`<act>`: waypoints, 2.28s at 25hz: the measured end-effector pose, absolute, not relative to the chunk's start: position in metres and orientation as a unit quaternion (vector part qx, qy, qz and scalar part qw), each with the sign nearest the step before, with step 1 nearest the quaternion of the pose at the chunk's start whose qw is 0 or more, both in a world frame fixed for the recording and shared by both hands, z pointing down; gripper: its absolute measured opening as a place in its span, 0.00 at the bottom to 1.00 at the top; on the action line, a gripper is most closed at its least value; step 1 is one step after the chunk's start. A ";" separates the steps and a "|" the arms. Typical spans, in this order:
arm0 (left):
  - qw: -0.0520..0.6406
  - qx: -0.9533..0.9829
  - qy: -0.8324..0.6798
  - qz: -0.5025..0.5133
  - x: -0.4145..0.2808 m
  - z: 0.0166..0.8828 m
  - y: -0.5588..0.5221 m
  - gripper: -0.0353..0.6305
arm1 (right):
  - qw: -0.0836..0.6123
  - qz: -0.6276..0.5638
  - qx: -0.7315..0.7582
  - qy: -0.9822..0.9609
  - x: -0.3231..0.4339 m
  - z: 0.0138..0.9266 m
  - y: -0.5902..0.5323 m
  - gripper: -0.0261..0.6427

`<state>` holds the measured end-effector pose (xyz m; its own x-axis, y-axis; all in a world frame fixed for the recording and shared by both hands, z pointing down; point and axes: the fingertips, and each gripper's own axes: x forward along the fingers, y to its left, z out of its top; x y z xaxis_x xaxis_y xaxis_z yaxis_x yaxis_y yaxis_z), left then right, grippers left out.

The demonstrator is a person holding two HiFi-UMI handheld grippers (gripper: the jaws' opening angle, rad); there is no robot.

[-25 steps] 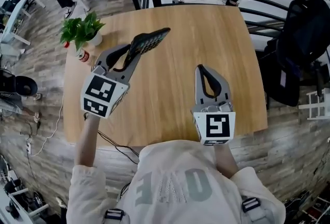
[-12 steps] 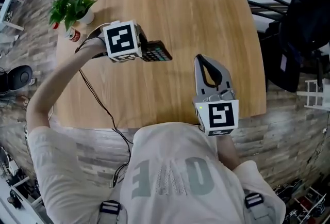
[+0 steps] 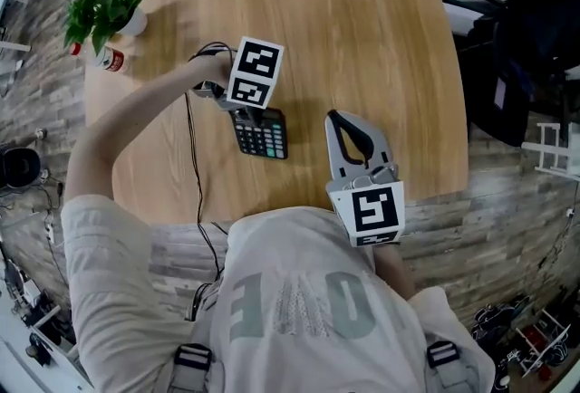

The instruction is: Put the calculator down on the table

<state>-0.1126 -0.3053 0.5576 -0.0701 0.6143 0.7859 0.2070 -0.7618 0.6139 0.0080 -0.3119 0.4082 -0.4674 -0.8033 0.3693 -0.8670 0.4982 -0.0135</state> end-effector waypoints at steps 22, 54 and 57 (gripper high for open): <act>0.299 0.640 0.349 0.616 -0.089 0.613 -0.319 0.23 | 0.243 0.166 0.450 -0.843 0.008 0.495 -0.344 0.07; 0.060 0.761 0.103 0.638 -0.085 0.617 -0.376 0.58 | 0.254 0.075 0.462 -0.846 0.012 0.449 -0.316 0.07; 0.040 0.792 0.030 0.609 -0.081 0.597 -0.397 0.58 | 0.262 0.043 0.467 -0.844 0.013 0.437 -0.316 0.07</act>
<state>-0.0807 -0.3967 0.5969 0.2565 0.0968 0.9617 -0.0013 -0.9949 0.1005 0.0130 -0.3158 0.4370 -0.4269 -0.7652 0.4819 -0.8104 0.5602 0.1716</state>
